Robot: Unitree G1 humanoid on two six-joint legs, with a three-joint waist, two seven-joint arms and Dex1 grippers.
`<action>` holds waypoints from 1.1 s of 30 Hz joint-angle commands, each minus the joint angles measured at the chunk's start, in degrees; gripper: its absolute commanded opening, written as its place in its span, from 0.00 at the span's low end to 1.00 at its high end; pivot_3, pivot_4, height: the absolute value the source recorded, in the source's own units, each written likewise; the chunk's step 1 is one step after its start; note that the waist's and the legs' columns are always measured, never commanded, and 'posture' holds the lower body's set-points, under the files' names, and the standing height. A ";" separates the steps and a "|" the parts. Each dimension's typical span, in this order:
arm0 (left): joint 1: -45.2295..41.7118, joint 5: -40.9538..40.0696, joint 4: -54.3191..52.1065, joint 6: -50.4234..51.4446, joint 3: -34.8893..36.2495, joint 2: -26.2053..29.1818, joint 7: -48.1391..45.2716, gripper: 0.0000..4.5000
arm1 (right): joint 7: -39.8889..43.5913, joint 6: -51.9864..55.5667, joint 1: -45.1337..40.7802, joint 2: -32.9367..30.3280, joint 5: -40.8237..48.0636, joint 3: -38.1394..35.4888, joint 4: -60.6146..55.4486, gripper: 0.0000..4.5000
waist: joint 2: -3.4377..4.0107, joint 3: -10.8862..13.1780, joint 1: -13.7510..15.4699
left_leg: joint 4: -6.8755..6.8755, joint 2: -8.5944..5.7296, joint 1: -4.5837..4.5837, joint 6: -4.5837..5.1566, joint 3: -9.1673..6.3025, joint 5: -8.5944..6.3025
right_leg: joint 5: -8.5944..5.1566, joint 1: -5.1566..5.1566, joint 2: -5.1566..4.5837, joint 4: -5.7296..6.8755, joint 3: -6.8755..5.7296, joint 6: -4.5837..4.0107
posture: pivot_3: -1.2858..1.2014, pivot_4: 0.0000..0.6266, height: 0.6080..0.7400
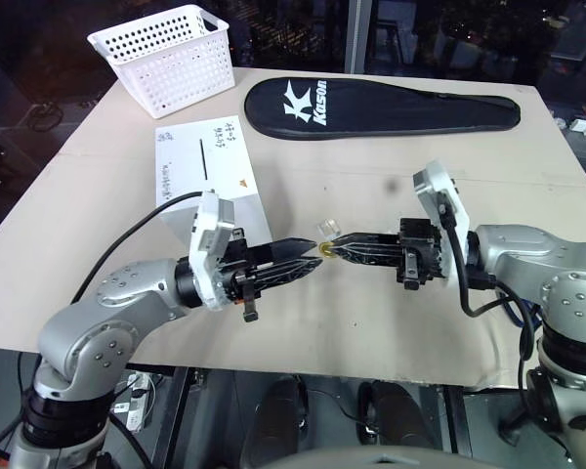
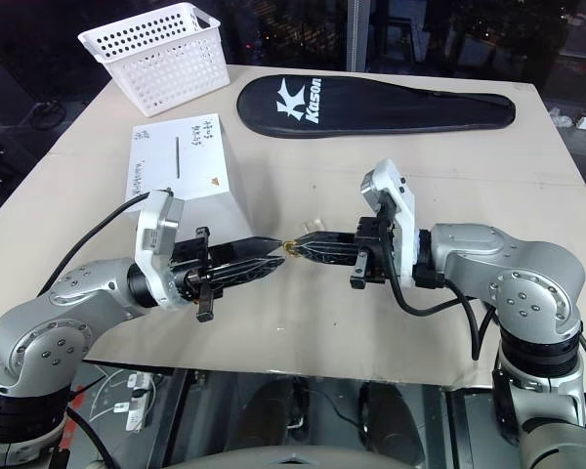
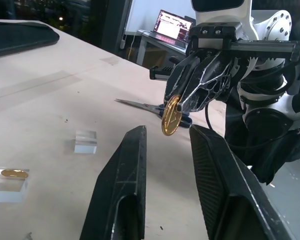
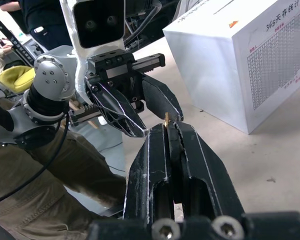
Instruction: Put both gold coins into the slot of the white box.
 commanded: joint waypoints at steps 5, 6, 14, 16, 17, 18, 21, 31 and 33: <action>-0.80 -0.13 -0.95 -0.96 0.03 -0.25 -1.25 0.31 | -0.15 -2.37 -0.87 -0.92 2.69 1.02 -0.90 0.00 | 0.00 0.00 0.00 | 0.00 0.00 0.00 0.00 0.00 0.00 | 0.00 0.00 0.00 0.00 0.00 0.00 | 0.52 0.24 1.00; -0.73 -0.09 -1.01 -0.97 -0.01 -0.25 -1.43 0.31 | -0.23 -2.49 -0.88 -0.95 2.84 1.17 -0.90 0.00 | 0.00 0.00 0.00 | 0.00 0.00 0.00 0.00 0.00 0.00 | 0.00 0.00 0.00 0.00 0.00 0.00 | 0.52 0.24 1.00; -0.61 -0.54 -1.29 -0.59 -0.26 -0.85 -1.46 0.31 | -0.63 -3.06 -0.79 -1.30 4.26 2.38 -0.79 0.00 | 0.00 0.00 0.02 | 0.00 0.00 0.00 0.00 0.00 0.00 | 0.00 0.00 0.00 0.00 0.00 0.00 | 0.52 0.24 1.00; -0.96 -0.79 -1.45 -0.34 -0.55 -1.12 -1.14 0.19 | -0.64 -3.12 -0.76 -1.29 4.52 2.52 -0.77 0.00 | 0.00 0.00 0.03 | 0.00 0.00 0.00 0.00 0.00 0.00 | 0.00 0.00 0.00 0.00 0.00 0.00 | 0.52 0.24 1.00; -1.18 -1.00 -1.52 -0.16 -0.70 -1.25 -0.94 0.14 | -0.66 -3.13 -0.76 -1.28 4.63 2.60 -0.75 0.00 | 0.00 0.00 0.03 | 0.00 0.00 0.00 0.00 0.00 0.00 | 0.00 0.00 0.00 0.00 0.01 0.00 | 0.52 0.24 1.00; -1.37 -1.11 -1.60 -0.05 -0.88 -1.35 -0.79 0.06 | -0.71 -3.15 -0.78 -1.24 4.78 2.68 -0.72 0.00 | 0.00 0.00 0.03 | 0.00 0.00 0.00 0.00 0.00 0.00 | 0.00 0.00 -0.01 0.00 0.01 0.00 | 0.52 0.24 1.00; -1.73 -1.21 -1.70 0.17 -1.24 -1.59 -0.50 0.02 | -0.93 -3.34 -0.80 -1.27 5.27 2.95 -0.59 0.00 | 0.00 0.00 0.03 | 0.00 0.00 0.00 0.00 0.00 0.00 | 0.00 0.00 -0.01 0.00 0.00 0.00 | 0.52 0.24 1.00; -2.11 -2.91 -2.39 1.10 1.80 -2.46 4.11 0.00 | 1.98 -6.81 0.03 -2.72 5.85 1.25 -0.08 0.22 | 0.00 0.00 0.04 | 0.00 0.00 0.00 0.00 0.00 0.00 | 0.00 0.00 0.00 0.00 0.02 0.01 | 0.52 0.24 1.00; -1.43 -4.41 -3.94 1.01 4.40 -3.10 8.81 0.00 | 4.60 -9.32 0.44 -6.17 2.54 -0.01 0.18 0.43 | -0.02 0.01 0.04 | 0.00 0.00 -0.02 0.00 -0.02 0.00 | 0.00 0.00 0.00 -0.01 0.04 0.01 | 0.52 0.24 1.00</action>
